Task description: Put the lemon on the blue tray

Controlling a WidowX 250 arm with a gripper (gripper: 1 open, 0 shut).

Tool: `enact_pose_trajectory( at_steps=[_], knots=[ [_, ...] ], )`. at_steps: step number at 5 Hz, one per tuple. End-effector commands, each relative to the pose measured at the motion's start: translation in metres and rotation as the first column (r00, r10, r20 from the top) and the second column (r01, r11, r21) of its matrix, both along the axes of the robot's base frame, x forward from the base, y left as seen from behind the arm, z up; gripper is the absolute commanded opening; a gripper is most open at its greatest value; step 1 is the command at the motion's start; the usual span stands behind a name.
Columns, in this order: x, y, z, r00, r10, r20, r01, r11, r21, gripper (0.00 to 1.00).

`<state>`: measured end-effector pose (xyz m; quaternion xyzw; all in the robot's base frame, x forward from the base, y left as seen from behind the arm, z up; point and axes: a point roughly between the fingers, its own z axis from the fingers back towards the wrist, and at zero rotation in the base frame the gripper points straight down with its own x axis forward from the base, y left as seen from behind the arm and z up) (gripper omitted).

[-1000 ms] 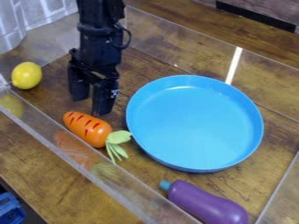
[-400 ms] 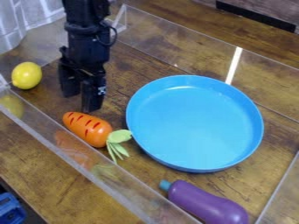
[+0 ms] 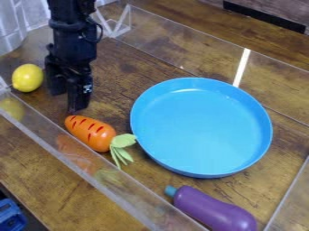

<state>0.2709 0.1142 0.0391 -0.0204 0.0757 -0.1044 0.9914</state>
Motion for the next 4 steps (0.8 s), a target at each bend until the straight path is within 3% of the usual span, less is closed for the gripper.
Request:
enact_pose_trajectory(
  at_steps=[1, 4],
  knots=[
    [0.008, 0.018, 0.027, 0.996, 0.011, 0.094, -0.016, 0.999, 0.050, 1.00],
    [0.009, 0.037, 0.037, 0.991, 0.022, 0.132, -0.034, 0.996, 0.085, 1.00]
  ],
)
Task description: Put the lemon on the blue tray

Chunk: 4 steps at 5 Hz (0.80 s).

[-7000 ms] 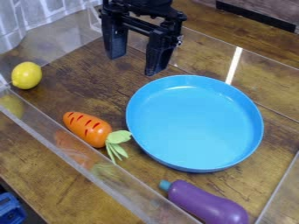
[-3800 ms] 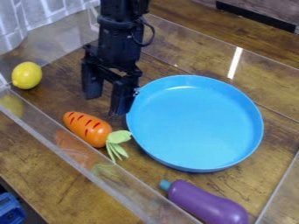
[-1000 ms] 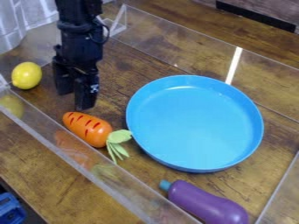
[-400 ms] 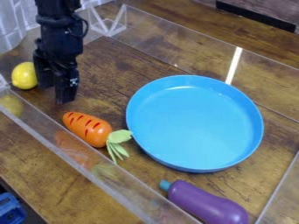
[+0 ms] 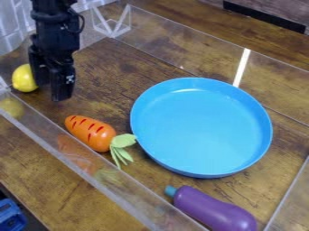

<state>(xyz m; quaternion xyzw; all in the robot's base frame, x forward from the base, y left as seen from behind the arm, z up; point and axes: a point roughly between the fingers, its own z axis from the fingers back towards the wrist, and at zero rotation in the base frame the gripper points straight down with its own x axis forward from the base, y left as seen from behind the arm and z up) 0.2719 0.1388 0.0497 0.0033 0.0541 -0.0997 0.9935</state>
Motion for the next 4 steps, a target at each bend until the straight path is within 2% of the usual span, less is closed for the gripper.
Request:
enact_pose_trajectory(
  at_steps=[1, 2, 4],
  knots=[
    [0.007, 0.017, 0.028, 0.995, 0.019, 0.099, -0.024, 0.999, 0.048, 1.00],
    [0.006, 0.028, 0.028, 0.993, 0.019, 0.115, -0.026, 0.998, 0.058, 1.00],
    [0.005, 0.049, 0.024, 0.993, 0.005, 0.122, -0.015, 0.996, 0.085, 1.00]
  ],
)
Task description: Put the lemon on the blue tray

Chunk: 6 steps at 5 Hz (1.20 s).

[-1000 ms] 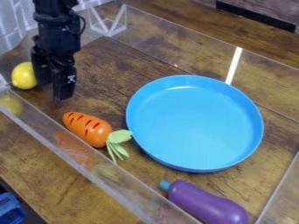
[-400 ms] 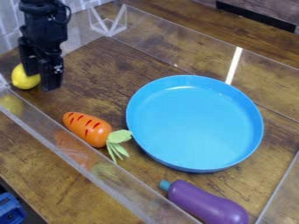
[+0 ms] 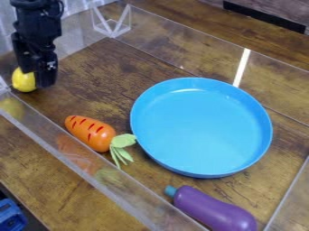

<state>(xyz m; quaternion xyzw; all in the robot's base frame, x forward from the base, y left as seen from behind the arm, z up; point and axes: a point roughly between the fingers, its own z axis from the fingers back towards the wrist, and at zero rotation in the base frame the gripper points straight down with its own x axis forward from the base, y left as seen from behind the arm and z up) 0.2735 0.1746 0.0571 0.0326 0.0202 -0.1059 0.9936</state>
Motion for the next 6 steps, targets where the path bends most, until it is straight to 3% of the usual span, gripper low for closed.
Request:
enact_pose_trajectory(
  at_steps=[1, 4, 6],
  knots=[
    [0.002, 0.025, 0.013, 0.999, 0.016, 0.051, -0.018, 0.999, 0.050, 1.00],
    [0.007, 0.010, -0.002, 0.999, 0.003, 0.034, -0.005, 0.999, 0.032, 1.00],
    [0.013, 0.012, -0.018, 1.000, -0.015, 0.024, 0.014, 0.999, 0.032, 1.00]
  ],
)
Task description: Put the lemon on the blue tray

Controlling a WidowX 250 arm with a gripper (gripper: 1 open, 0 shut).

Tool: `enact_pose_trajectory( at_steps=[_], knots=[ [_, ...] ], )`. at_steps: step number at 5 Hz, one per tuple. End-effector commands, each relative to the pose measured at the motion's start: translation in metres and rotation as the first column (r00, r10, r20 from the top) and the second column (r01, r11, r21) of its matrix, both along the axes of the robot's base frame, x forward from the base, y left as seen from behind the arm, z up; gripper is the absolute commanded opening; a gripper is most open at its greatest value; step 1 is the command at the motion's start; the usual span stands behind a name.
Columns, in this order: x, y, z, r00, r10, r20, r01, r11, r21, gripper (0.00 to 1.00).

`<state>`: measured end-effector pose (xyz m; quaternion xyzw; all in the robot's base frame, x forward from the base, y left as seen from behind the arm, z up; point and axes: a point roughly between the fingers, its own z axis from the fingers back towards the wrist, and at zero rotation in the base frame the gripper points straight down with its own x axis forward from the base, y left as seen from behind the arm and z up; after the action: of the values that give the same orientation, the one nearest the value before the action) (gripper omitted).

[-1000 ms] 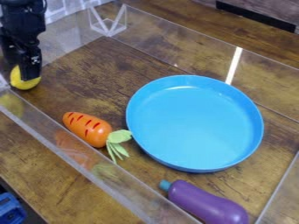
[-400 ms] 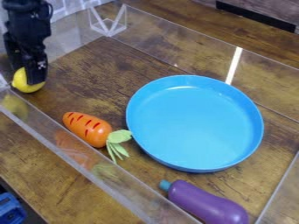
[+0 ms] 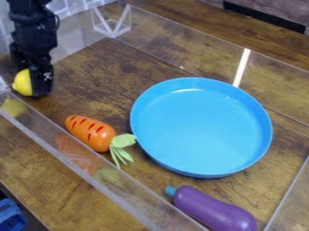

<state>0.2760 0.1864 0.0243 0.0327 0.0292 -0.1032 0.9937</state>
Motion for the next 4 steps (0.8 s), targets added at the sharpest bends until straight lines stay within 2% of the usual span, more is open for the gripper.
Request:
enact_pose_trajectory(
  at_steps=[1, 3, 4],
  knots=[
    [0.013, -0.002, 0.014, 0.998, -0.050, 0.036, 0.048, 0.998, 0.038, 0.00],
    [0.033, -0.039, 0.054, 0.990, -0.133, 0.045, 0.129, 0.988, 0.083, 0.00],
    [0.044, -0.065, 0.087, 0.980, -0.183, 0.072, 0.174, 0.977, 0.122, 0.00]
  ],
)
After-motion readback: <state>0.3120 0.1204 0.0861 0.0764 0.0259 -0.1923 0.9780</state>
